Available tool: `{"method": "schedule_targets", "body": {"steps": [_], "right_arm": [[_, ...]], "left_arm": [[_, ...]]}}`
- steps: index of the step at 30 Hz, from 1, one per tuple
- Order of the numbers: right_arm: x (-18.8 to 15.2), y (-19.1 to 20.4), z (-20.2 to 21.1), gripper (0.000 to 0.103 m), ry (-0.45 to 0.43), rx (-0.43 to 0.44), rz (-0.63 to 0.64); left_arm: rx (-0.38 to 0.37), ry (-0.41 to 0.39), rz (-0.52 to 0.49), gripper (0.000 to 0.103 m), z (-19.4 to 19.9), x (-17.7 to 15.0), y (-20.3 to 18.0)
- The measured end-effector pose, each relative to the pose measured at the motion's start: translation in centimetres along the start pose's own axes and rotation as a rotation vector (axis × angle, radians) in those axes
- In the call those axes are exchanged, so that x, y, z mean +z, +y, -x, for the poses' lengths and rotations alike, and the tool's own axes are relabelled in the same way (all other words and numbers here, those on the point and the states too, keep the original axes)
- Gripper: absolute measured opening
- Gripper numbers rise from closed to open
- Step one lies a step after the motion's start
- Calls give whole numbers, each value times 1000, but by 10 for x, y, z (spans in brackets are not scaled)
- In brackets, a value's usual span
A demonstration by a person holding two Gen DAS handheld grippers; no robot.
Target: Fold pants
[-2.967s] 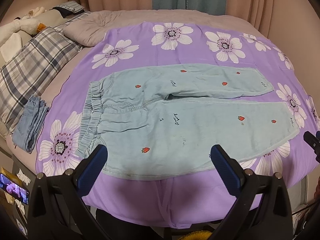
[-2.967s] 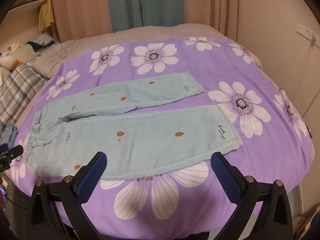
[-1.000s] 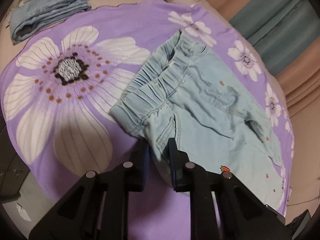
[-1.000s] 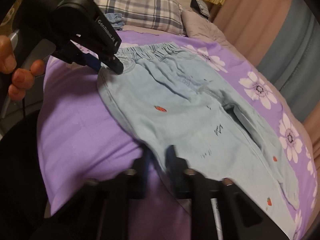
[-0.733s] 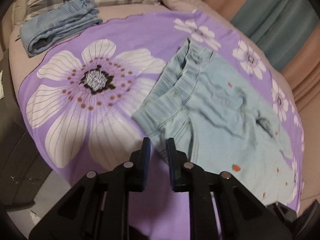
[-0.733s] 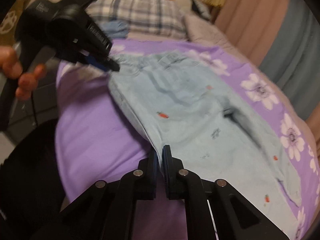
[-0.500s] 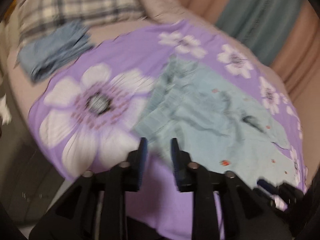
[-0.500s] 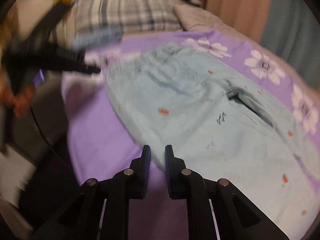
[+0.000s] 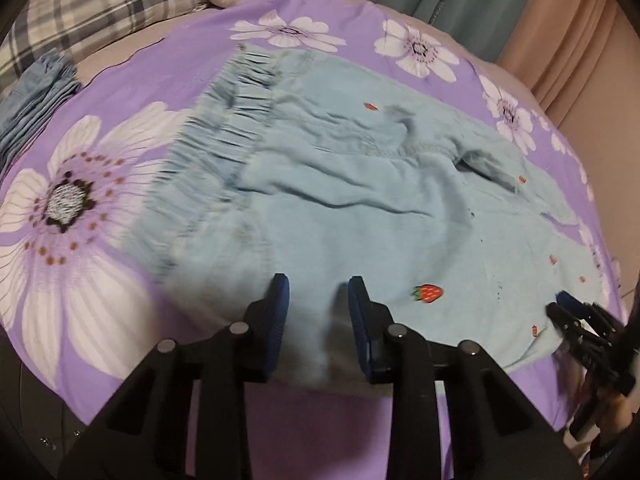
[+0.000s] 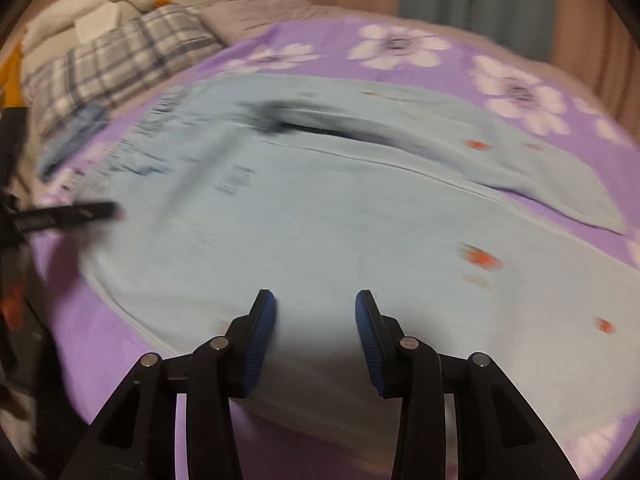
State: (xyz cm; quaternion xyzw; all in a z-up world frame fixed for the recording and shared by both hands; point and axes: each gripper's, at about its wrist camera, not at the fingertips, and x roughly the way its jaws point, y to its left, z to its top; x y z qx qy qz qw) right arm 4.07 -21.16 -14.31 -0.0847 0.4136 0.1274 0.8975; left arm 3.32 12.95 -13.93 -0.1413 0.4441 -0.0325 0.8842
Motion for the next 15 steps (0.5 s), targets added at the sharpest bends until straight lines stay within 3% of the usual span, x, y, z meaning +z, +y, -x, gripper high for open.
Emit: {"method": "schedule_targets", "body": {"steps": [3, 5, 6, 7, 9, 13, 15], "right_arm": [[-7, -59, 9, 41, 30, -98, -111], [0, -87, 9, 41, 61, -219, -158], [9, -102, 9, 41, 73, -287, -188], [17, -108, 9, 41, 62, -300, -197], [41, -109, 10, 42, -10, -213, -182], [112, -79, -10, 45, -108, 11, -49], [150, -62, -29, 57, -121, 102, 27]], "left_arm": [[21, -14, 19, 34, 12, 10, 17], [35, -34, 29, 52, 17, 27, 23], [34, -51, 24, 55, 18, 34, 22], [42, -68, 18, 60, 18, 42, 21], [73, -99, -7, 64, 13, 65, 17], [59, -121, -8, 67, -16, 119, 19], [77, -113, 4, 68, -27, 139, 28]]}}
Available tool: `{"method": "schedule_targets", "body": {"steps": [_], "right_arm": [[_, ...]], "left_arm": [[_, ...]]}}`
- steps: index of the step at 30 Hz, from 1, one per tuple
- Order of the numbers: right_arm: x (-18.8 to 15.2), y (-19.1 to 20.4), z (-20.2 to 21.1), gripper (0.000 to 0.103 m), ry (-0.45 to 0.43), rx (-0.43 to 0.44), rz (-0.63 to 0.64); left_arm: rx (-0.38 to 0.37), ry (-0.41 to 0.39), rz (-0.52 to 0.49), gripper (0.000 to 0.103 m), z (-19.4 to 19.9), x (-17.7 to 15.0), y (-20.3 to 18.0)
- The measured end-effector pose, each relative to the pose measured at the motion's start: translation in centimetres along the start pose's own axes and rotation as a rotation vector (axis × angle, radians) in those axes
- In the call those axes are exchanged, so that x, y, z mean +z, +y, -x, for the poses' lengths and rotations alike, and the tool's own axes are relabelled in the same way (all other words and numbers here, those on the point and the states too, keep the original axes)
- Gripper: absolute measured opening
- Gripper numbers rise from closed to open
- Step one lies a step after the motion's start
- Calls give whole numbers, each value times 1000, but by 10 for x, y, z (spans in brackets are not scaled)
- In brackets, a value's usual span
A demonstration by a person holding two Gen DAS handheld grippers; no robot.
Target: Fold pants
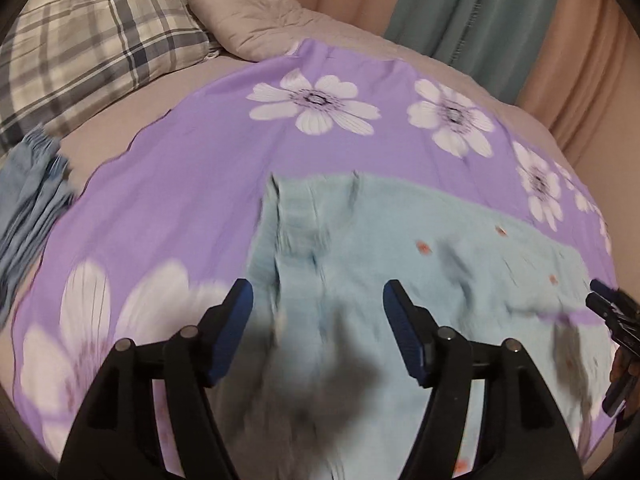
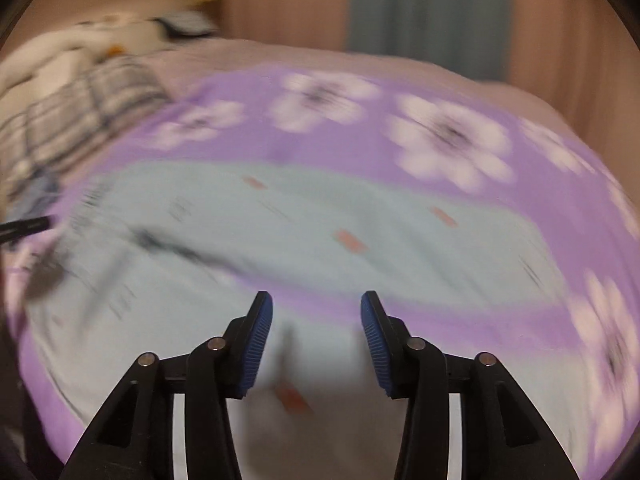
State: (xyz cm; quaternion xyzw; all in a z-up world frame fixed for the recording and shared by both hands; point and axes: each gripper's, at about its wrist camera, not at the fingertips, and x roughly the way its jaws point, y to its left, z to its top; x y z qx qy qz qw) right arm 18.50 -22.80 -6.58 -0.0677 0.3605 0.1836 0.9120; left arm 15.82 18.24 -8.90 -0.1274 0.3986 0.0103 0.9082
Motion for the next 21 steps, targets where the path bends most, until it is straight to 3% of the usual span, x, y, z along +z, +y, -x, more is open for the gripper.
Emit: {"method": "schedule_targets", "body": {"steps": [2, 6, 11, 13, 15, 17, 19, 20, 21], "right_arm": [[33, 10, -30, 65, -2, 44, 80], [87, 12, -97, 67, 56, 120, 147], [107, 48, -142, 67, 141, 136, 333], [106, 59, -151, 67, 175, 174, 398], [106, 61, -167, 67, 226, 185, 422], [102, 58, -185, 67, 304, 192, 424], [94, 53, -196, 66, 353, 204, 405], [92, 51, -194, 62, 341, 207, 397], [90, 49, -189, 45, 321, 204, 382]], "left_arm": [[-1, 14, 21, 71, -16, 19, 7], [-49, 41, 51, 77, -38, 42, 17], [-64, 82, 13, 77, -63, 54, 23], [-105, 109, -8, 76, -73, 54, 24], [-135, 136, -2, 70, -82, 55, 29], [-170, 176, 4, 47, -91, 54, 32], [-177, 193, 8, 37, -95, 51, 32], [-184, 187, 10, 29, -92, 50, 31], [-188, 180, 9, 26, -89, 49, 30]]}}
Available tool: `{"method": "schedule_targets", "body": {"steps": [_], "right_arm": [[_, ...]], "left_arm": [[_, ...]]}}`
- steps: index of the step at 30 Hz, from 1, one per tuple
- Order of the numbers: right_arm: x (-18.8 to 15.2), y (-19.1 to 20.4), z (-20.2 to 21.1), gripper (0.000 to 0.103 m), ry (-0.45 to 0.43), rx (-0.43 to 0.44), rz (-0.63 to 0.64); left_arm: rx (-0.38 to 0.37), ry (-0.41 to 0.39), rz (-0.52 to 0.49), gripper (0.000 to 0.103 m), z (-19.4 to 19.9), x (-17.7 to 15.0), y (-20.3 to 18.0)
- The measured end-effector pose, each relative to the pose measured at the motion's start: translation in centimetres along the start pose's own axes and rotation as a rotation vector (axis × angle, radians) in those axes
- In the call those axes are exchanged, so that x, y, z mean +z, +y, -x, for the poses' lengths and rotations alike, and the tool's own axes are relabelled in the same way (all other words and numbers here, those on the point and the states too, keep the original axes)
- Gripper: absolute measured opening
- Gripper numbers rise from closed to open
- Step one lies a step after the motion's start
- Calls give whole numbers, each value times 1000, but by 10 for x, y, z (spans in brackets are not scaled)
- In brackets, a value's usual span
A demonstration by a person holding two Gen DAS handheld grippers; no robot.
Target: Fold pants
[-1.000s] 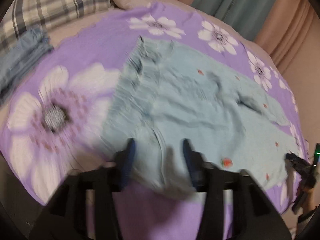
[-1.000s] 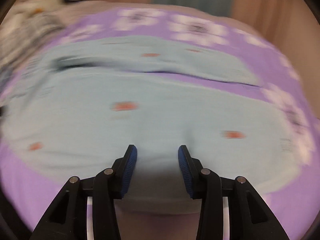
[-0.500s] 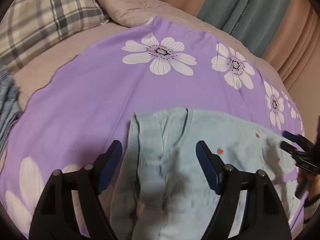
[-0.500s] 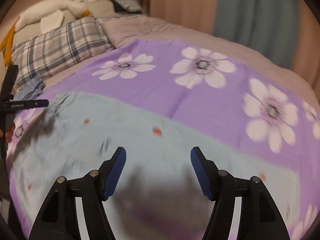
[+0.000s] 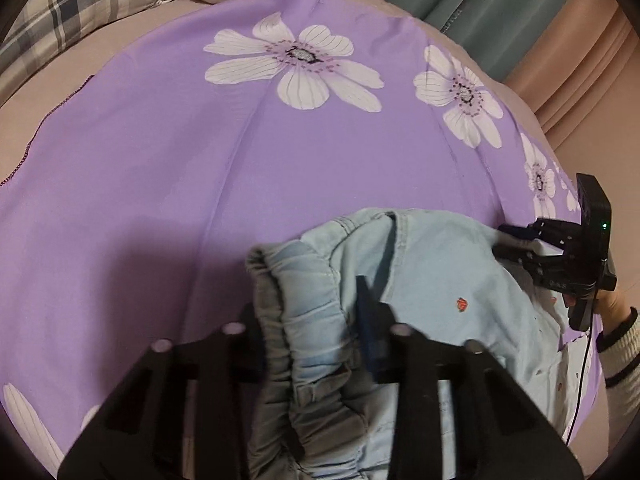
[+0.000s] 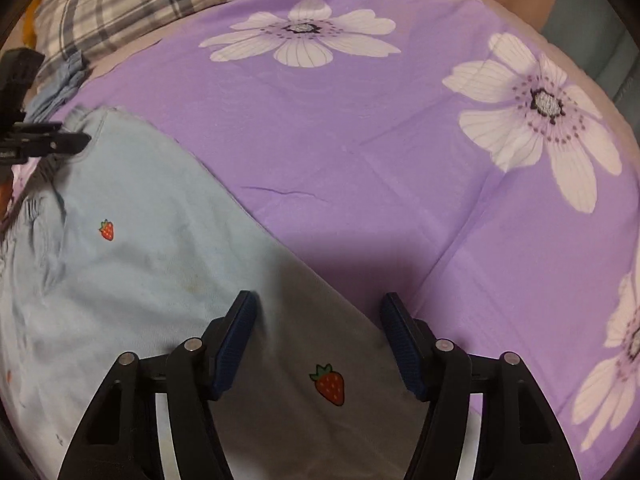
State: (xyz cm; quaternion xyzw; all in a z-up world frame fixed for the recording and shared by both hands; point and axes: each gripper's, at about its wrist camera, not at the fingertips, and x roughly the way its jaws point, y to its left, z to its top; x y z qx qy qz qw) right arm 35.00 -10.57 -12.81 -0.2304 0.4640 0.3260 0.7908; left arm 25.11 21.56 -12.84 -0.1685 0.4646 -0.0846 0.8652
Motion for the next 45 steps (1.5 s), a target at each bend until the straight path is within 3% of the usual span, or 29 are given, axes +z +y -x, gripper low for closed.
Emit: {"method": "schedule_targets", "body": {"steps": [1, 2, 3, 6, 13, 16, 21, 26, 31, 36, 41, 43, 45], "right_arm": [[-3, 1, 3, 34, -7, -9, -5], [-7, 4, 7, 17, -13, -21, 4], [-14, 12, 12, 9, -19, -59, 32], [-26, 31, 34, 4, -56, -137, 67], [-66, 74, 135, 4, -229, -223, 39], [-94, 104, 173, 4, -265, -253, 63], [-128, 160, 200, 4, -279, -272, 121], [-167, 199, 184, 4, -211, -242, 152], [-202, 225, 140, 4, -101, -212, 146], [-204, 217, 119, 4, -72, -212, 74], [-212, 199, 159, 16, -153, -118, -72], [-214, 183, 172, 20, -235, -62, -172], [-214, 173, 166, 22, -262, -50, -252]], "left_arm": [[0, -10, -5, 25, 3, -1, -2], [2, -31, -19, 23, 10, -2, -8], [0, -44, -29, 23, 15, -4, -12], [3, -91, -62, 21, 37, -9, -24], [-44, -174, -125, 21, 99, -40, -42], [-49, -195, -172, 21, 123, -64, -49], [-51, -211, -260, 26, 146, -105, -47], [40, -125, -428, 34, 137, -157, -43], [197, -38, -530, 44, 104, -191, -39], [207, -38, -432, 55, 114, -191, -23], [175, -73, -342, 60, 150, -209, -15], [116, -111, -302, 60, 159, -211, -26], [26, -154, -288, 60, 161, -205, -53]]}}
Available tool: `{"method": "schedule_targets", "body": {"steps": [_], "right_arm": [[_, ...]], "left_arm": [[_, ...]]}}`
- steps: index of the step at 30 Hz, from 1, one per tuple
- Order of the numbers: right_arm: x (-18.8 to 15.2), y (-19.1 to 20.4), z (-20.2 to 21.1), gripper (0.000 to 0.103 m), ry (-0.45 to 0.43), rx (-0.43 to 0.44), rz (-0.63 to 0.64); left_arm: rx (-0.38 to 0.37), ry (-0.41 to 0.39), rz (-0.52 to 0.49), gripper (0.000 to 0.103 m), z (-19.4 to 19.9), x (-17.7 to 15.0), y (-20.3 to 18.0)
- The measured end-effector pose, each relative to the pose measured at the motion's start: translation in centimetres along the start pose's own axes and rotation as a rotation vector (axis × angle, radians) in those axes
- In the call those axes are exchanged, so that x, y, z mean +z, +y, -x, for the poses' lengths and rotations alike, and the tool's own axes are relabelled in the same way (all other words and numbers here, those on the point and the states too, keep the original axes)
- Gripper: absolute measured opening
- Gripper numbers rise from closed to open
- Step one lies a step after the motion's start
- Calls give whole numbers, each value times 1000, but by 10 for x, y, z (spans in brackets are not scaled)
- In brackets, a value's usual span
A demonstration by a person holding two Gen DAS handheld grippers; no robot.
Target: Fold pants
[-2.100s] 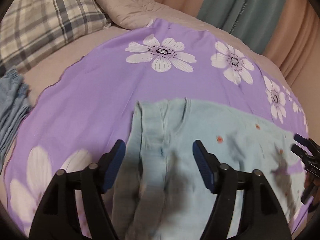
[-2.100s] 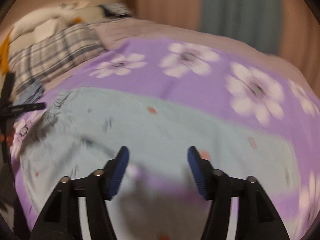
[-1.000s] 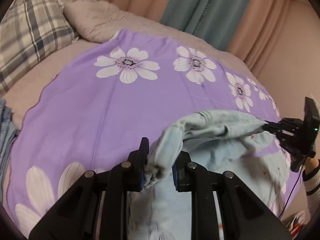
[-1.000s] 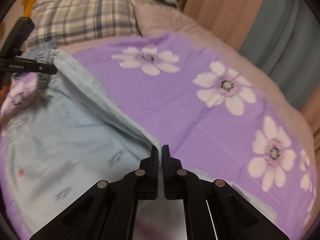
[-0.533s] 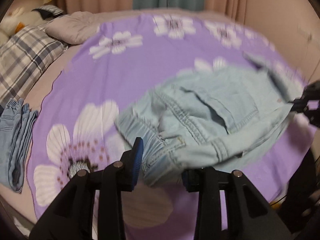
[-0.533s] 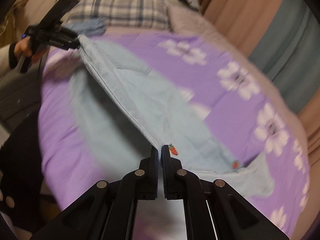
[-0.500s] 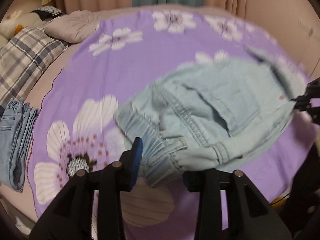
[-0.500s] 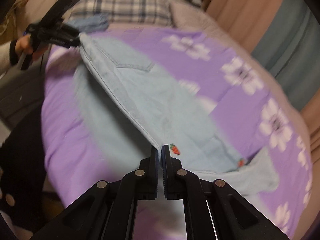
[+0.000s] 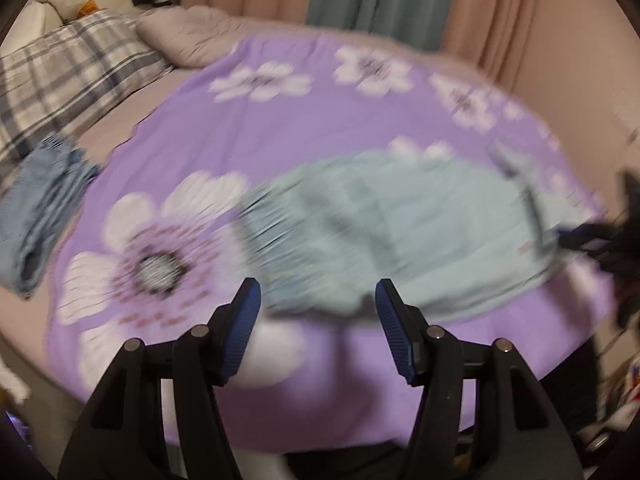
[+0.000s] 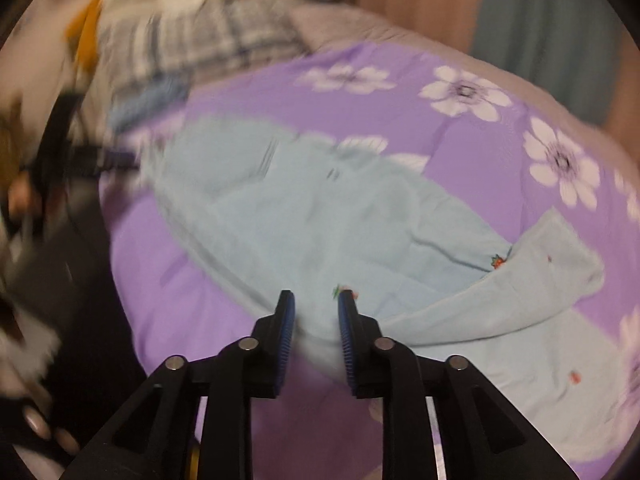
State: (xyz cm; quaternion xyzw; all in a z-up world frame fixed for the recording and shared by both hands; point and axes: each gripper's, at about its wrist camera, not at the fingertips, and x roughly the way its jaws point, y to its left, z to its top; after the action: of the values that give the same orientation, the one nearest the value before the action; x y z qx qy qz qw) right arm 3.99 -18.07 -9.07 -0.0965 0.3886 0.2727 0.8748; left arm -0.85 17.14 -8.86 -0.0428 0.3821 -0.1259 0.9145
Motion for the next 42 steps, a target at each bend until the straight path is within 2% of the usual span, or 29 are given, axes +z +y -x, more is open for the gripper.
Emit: {"method": "schedule_targets", "body": {"steps": [3, 4, 5, 7, 9, 11, 13, 14, 17, 19, 21, 26, 28, 30, 31, 32, 33, 35, 37, 39, 42], "right_arm": [[-4, 1, -36, 22, 73, -37, -48], [-10, 3, -51, 22, 123, -37, -41], [-13, 5, -60, 22, 137, -51, -32], [-15, 4, -58, 22, 105, -43, -34], [-14, -12, -48, 22, 109, 32, -128], [-11, -33, -36, 22, 78, 59, -197], [-4, -64, -20, 24, 37, 32, -279], [0, -79, -14, 29, 27, 9, -322], [16, -135, -3, 46, 22, -117, -475], [29, -162, -5, 47, 32, -185, -536], [42, -182, -16, 51, 47, -197, -562], [67, -215, -67, 53, 168, -248, -603], [69, -221, -84, 53, 218, -255, -631], [68, -223, -93, 53, 248, -261, -655], [67, -223, -96, 53, 268, -272, -648], [66, -222, -99, 51, 284, -291, -638], [64, -221, -102, 37, 303, -311, -626], [59, -221, -104, 12, 311, -316, -614], [52, -225, -94, 6, 265, -285, -644], [44, -226, -72, 4, 187, -260, -681], [29, -223, -17, 4, 6, -239, -726]], "left_arm": [[-100, -18, -22, 60, -14, 12, -40], [-121, -6, -33, 60, -21, 12, -50], [-137, 21, -52, 60, -33, 12, -62], [-121, 112, -106, 60, -62, 3, -82], [-63, 186, -166, 60, -85, -8, -90], [-55, 177, -189, 60, -87, -9, -93], [-56, 205, -176, 60, -86, 1, -93], [-62, 205, -170, 60, -86, 5, -95], [-123, 165, -195, 64, -80, 22, -117], [-196, 159, -218, 67, -85, 31, -141], [-294, 182, -236, 67, -100, 37, -173], [-446, 248, -309, 67, -136, 39, -241], [-477, 273, -331, 66, -146, 40, -257], [-473, 295, -342, 65, -156, 35, -267], [-470, 310, -343, 59, -162, 34, -270], [-465, 317, -348, 47, -165, 33, -272], [-456, 315, -359, 42, -165, 31, -274], [-429, 300, -387, 25, -165, 30, -278], [-428, 301, -386, 9, -165, 30, -280], [-426, 301, -378, 10, -164, 31, -279], [-429, 296, -387, 10, -160, 30, -281]]}}
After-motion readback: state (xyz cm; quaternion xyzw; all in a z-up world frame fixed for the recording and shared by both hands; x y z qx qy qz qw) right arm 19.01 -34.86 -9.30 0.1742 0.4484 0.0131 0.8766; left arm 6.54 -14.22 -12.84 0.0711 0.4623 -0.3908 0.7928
